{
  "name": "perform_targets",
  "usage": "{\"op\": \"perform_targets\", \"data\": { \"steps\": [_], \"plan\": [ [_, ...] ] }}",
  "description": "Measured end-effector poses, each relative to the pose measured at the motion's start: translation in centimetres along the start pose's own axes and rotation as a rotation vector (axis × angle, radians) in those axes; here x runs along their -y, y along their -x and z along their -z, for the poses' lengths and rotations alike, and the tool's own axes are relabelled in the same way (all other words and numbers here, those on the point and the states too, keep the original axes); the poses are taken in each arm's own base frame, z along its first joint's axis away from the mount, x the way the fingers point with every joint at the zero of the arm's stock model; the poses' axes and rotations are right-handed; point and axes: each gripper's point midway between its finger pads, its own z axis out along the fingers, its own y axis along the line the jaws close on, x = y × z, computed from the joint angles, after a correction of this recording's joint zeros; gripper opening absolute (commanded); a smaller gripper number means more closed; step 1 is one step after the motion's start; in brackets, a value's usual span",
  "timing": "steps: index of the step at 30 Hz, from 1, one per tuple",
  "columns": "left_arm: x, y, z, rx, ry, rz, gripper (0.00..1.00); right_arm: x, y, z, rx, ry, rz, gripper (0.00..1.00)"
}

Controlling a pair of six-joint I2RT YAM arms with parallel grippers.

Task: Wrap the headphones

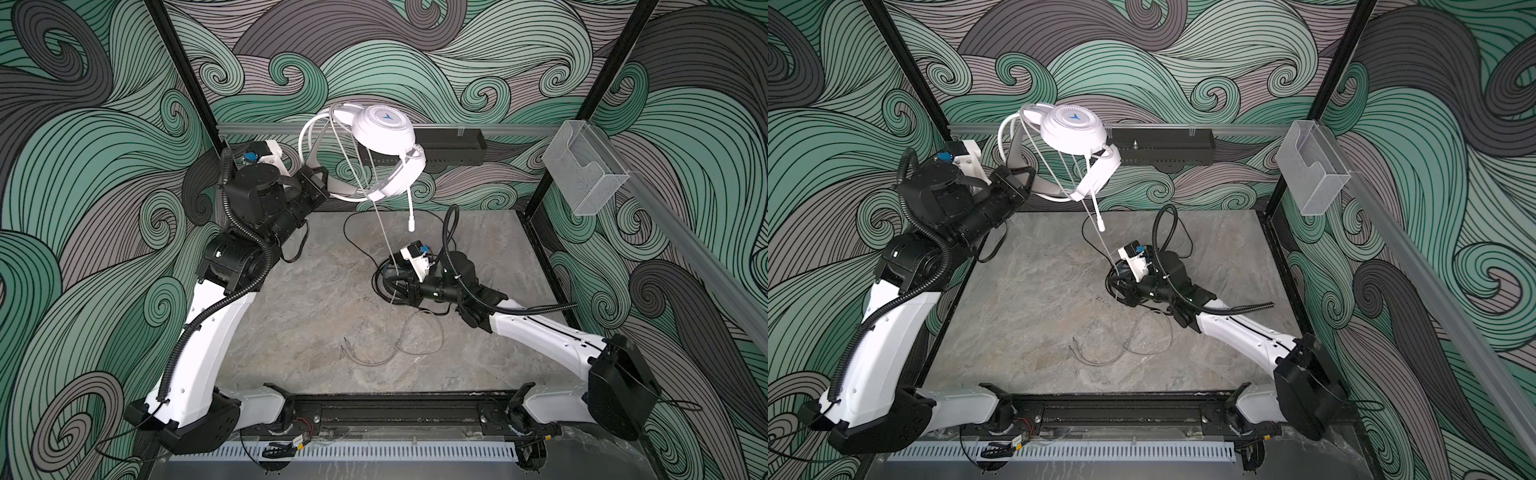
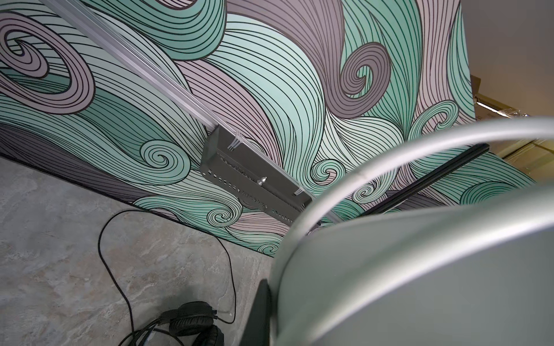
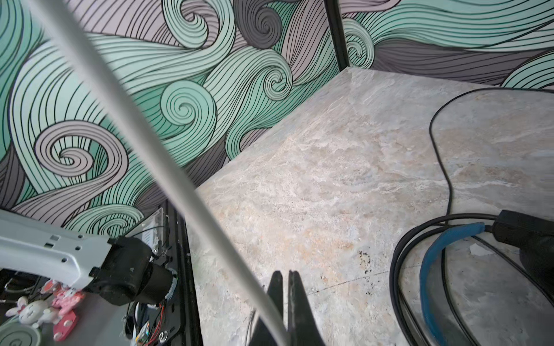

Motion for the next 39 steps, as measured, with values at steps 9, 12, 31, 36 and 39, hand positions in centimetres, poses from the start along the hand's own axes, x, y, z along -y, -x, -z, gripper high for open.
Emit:
{"op": "perform_targets", "data": {
  "steps": [9, 12, 31, 36, 39],
  "plan": [
    [-3.2, -0.1, -2.9, 0.049, 0.140, -0.010, 0.00, -4.5, -1.0, 2.4, -0.098, -0.042, 0.246, 0.00],
    [-5.3, -0.5, -4.1, 0.064, 0.219, -0.045, 0.00, -5.3, -1.0, 3.7, -0.121, -0.078, 0.314, 0.00],
    [-12.3, -7.1, -7.7, -0.059, 0.515, -0.510, 0.00, -11.1, 3.9, 7.3, -0.269, -0.246, 0.798, 0.00],
    [-11.5, -10.0, -7.5, -0.113, 0.498, -0.717, 0.00, -11.1, 6.4, 8.4, -0.270, -0.306, 0.900, 0.00],
    [-12.1, -11.8, -6.7, -0.172, 0.489, -0.813, 0.00, -11.0, 8.1, 9.5, -0.258, -0.345, 0.942, 0.00]
  ]
}}
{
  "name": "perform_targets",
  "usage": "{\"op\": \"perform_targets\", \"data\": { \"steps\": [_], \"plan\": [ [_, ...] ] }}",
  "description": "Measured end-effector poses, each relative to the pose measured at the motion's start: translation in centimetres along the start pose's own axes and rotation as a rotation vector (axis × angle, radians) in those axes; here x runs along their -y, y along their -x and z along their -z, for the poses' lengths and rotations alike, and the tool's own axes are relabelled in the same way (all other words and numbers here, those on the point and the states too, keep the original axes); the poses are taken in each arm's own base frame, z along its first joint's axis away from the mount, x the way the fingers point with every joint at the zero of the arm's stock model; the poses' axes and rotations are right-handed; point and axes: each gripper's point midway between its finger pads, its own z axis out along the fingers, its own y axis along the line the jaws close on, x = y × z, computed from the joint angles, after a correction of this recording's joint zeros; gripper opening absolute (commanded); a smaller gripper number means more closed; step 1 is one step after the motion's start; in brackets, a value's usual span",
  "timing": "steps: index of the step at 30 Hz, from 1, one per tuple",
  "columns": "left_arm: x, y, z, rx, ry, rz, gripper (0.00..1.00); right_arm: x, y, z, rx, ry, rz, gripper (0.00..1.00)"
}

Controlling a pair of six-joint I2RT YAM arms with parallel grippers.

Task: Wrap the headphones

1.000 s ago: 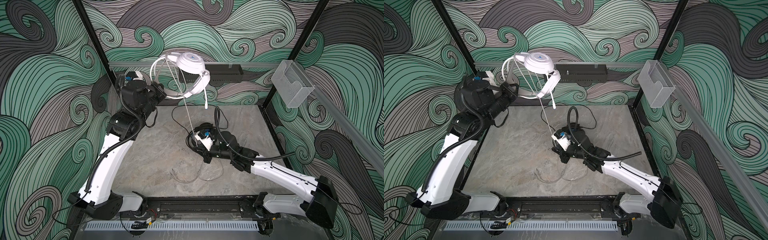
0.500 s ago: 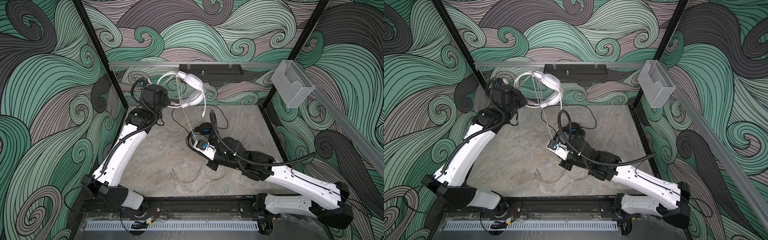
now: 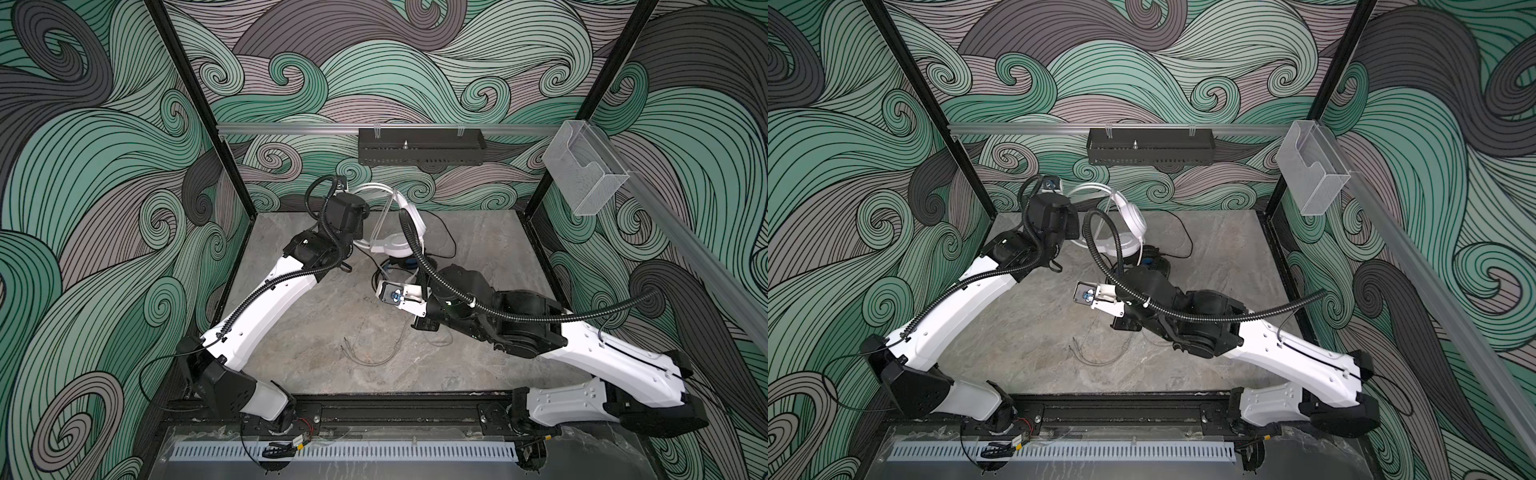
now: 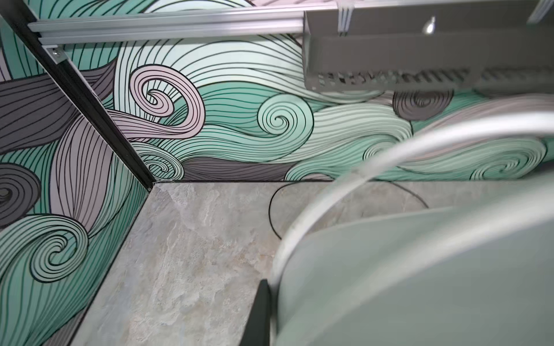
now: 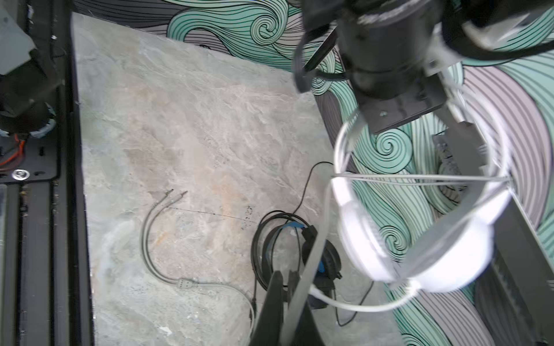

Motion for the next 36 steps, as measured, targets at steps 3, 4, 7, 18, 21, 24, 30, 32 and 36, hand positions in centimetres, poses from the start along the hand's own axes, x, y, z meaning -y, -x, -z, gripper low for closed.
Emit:
{"op": "perform_targets", "data": {
  "steps": [3, 4, 7, 18, 21, 24, 30, 32, 36],
  "plan": [
    [0.8, -0.7, 1.2, -0.004, -0.032, -0.097, 0.00, 1.0, 0.3, 0.5, -0.008, -0.025, 0.026, 0.00],
    [1.0, -0.8, 1.7, 0.002, -0.043, -0.121, 0.00, 1.2, 0.4, 0.5, -0.011, -0.032, 0.031, 0.00],
    [1.3, -1.0, 3.2, 0.019, -0.072, -0.203, 0.00, 2.2, 0.5, 0.5, -0.027, -0.057, 0.049, 0.00],
    [0.7, -2.4, 6.0, 0.019, -0.150, -0.377, 0.00, 8.6, -2.7, 0.3, -0.158, -0.218, -0.013, 0.00],
    [0.9, -2.4, 7.1, 0.026, -0.210, -0.367, 0.00, 9.7, -3.1, 0.3, -0.172, -0.241, -0.031, 0.00],
    [1.1, -2.6, 8.2, 0.032, -0.272, -0.352, 0.00, 10.5, -3.4, 0.3, -0.178, -0.262, -0.049, 0.00],
    [1.8, -2.7, 10.3, 0.046, -0.399, -0.302, 0.00, 12.1, -5.0, -0.2, -0.171, -0.292, -0.168, 0.01],
    [2.1, -2.6, 10.9, 0.049, -0.433, -0.284, 0.00, 11.9, -5.6, -0.7, -0.149, -0.284, -0.217, 0.03],
    [2.7, -3.0, 11.2, 0.030, -0.481, -0.270, 0.00, 11.2, -6.1, -1.5, -0.076, -0.252, -0.301, 0.05]
  ]
}}
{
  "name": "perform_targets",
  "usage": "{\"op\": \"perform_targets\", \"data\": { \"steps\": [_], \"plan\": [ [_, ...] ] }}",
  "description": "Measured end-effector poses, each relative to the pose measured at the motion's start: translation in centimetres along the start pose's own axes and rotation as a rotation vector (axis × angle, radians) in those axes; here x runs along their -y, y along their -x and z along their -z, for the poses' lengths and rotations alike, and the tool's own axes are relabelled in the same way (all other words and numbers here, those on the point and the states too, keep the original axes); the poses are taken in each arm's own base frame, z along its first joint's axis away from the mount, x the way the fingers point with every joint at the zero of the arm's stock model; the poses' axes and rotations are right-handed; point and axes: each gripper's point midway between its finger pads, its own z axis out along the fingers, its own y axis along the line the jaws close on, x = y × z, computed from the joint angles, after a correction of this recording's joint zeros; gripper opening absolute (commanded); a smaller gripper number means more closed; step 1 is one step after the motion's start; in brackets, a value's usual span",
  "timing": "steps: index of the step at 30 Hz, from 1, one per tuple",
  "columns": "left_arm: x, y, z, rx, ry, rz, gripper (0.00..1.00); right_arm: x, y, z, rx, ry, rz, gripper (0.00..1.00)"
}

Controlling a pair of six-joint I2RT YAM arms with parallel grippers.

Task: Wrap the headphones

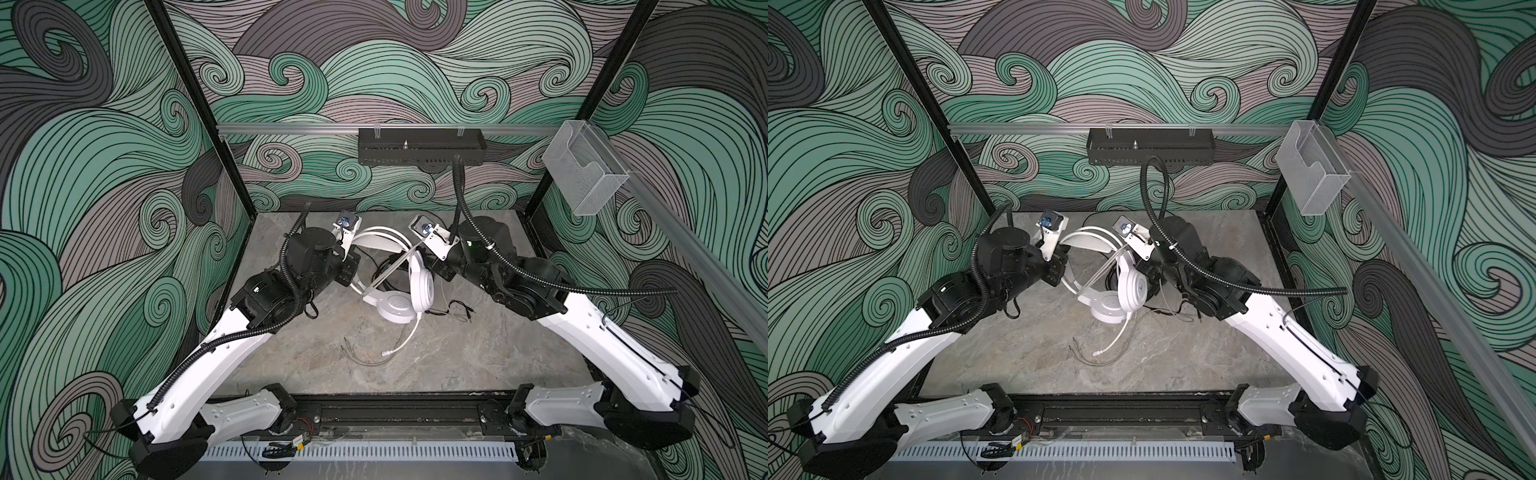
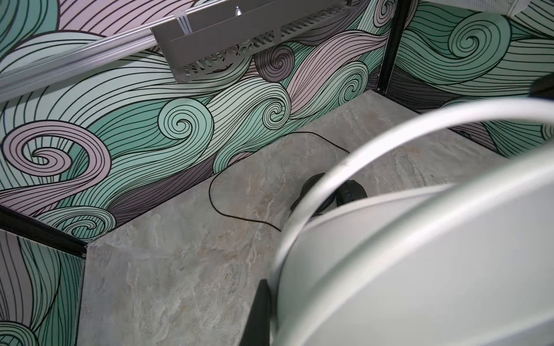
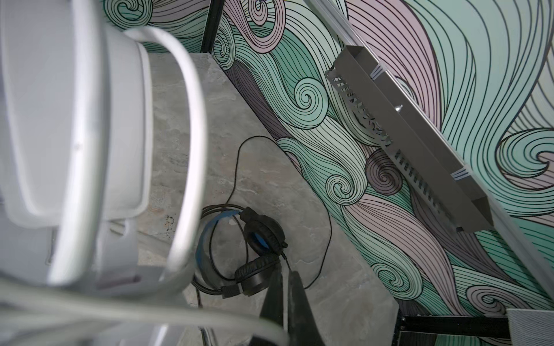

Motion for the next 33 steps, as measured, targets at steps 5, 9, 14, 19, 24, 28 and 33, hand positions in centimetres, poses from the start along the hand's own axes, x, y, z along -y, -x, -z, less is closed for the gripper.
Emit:
{"op": "perform_targets", "data": {
  "steps": [5, 9, 14, 19, 24, 28, 33],
  "plan": [
    [0.7, 1.0, 0.9, 0.009, -0.056, 0.022, 0.00, -0.5, -0.2, -0.3, 0.133, 0.050, -0.105, 0.14],
    [1.1, 4.3, 3.3, 0.087, -0.121, 0.046, 0.00, 0.2, 0.1, -0.6, 0.212, 0.064, -0.177, 0.15],
    [1.1, 8.0, 5.9, 0.187, -0.164, 0.086, 0.00, -0.2, 1.7, -0.6, 0.316, 0.130, -0.233, 0.15],
    [1.5, 9.1, 6.0, 0.199, -0.192, 0.119, 0.00, 0.0, 1.4, -1.3, 0.361, 0.165, -0.334, 0.16],
    [2.1, 10.6, 5.9, 0.210, -0.235, 0.163, 0.00, 0.2, -0.1, -2.5, 0.356, 0.187, -0.446, 0.14],
    [2.5, 12.3, 6.8, 0.247, -0.276, 0.193, 0.00, 0.2, -0.2, -2.8, 0.365, 0.204, -0.503, 0.08],
    [2.4, 14.2, 8.4, 0.303, -0.309, 0.237, 0.00, 0.4, 0.2, -3.2, 0.387, 0.218, -0.541, 0.05]
  ]
}}
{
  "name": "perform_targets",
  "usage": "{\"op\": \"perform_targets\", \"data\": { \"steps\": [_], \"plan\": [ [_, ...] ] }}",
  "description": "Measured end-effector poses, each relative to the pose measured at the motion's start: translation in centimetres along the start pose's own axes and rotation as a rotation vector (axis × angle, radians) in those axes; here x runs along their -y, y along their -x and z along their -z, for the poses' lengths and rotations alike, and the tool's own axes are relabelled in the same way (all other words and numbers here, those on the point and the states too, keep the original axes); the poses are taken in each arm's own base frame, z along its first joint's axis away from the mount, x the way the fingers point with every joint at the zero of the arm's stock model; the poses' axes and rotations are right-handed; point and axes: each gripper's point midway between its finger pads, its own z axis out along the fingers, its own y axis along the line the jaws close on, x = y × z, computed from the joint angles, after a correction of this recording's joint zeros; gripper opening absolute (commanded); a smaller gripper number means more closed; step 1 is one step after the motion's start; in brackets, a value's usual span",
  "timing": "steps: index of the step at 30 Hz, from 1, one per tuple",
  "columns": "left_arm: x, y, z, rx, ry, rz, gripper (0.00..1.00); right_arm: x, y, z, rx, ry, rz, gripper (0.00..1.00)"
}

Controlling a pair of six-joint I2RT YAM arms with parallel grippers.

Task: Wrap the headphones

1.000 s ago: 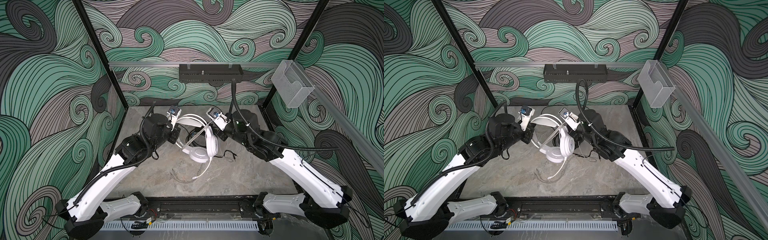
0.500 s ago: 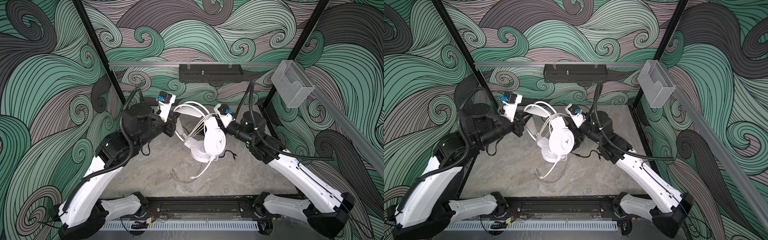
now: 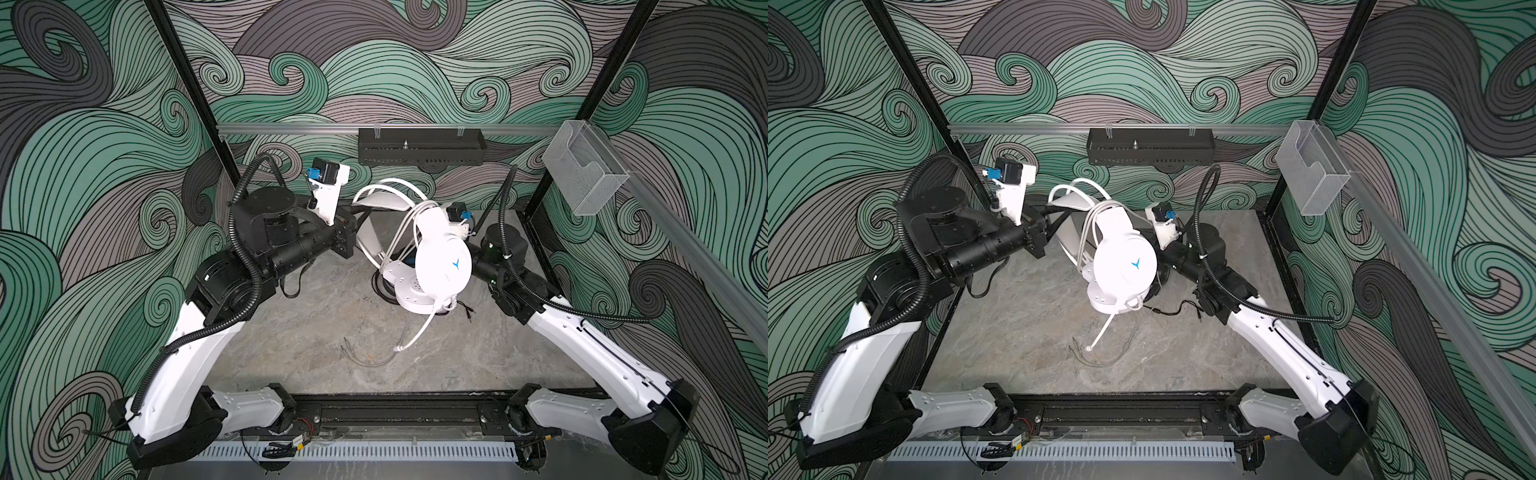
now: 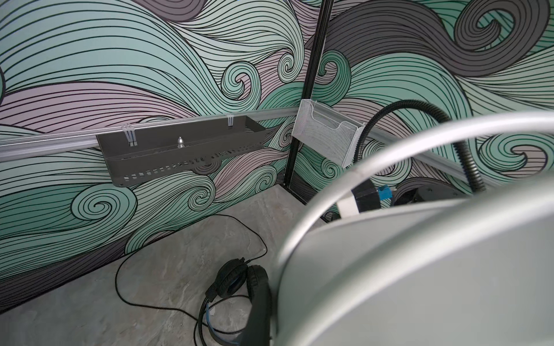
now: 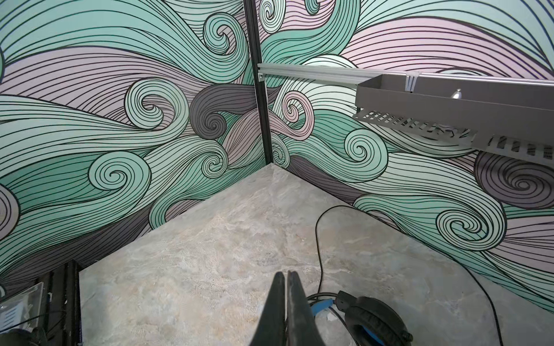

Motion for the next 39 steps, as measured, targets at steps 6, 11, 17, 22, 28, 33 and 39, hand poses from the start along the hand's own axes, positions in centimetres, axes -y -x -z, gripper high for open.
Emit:
{"op": "perform_targets", "data": {
  "steps": [6, 11, 17, 22, 28, 33, 39],
  "plan": [
    [0.3, 1.6, -0.6, 0.030, -0.006, 0.071, 0.00, -0.4, 0.5, -0.1, 0.029, 0.024, -0.014, 0.15],
    [0.6, 4.2, -0.8, 0.086, -0.014, 0.149, 0.00, -0.3, -1.0, -0.4, 0.002, 0.027, -0.039, 0.20],
    [0.5, 6.5, -0.3, 0.158, -0.009, 0.250, 0.00, -0.4, -2.4, -0.6, -0.021, 0.037, -0.076, 0.21],
    [0.3, 7.4, -0.5, 0.193, -0.007, 0.296, 0.00, -0.5, -2.3, -0.7, -0.002, 0.046, -0.101, 0.20],
    [-0.3, 7.4, -1.2, 0.201, 0.027, 0.325, 0.00, -0.4, -5.2, -1.0, -0.038, 0.045, -0.159, 0.16],
    [-1.1, 7.8, -1.2, 0.230, 0.062, 0.363, 0.00, -0.3, -8.8, -1.0, -0.103, 0.036, -0.216, 0.14],
    [-2.4, 7.3, -1.3, 0.255, 0.127, 0.416, 0.00, -0.3, -9.5, -0.9, -0.118, 0.036, -0.228, 0.00]
  ]
}}
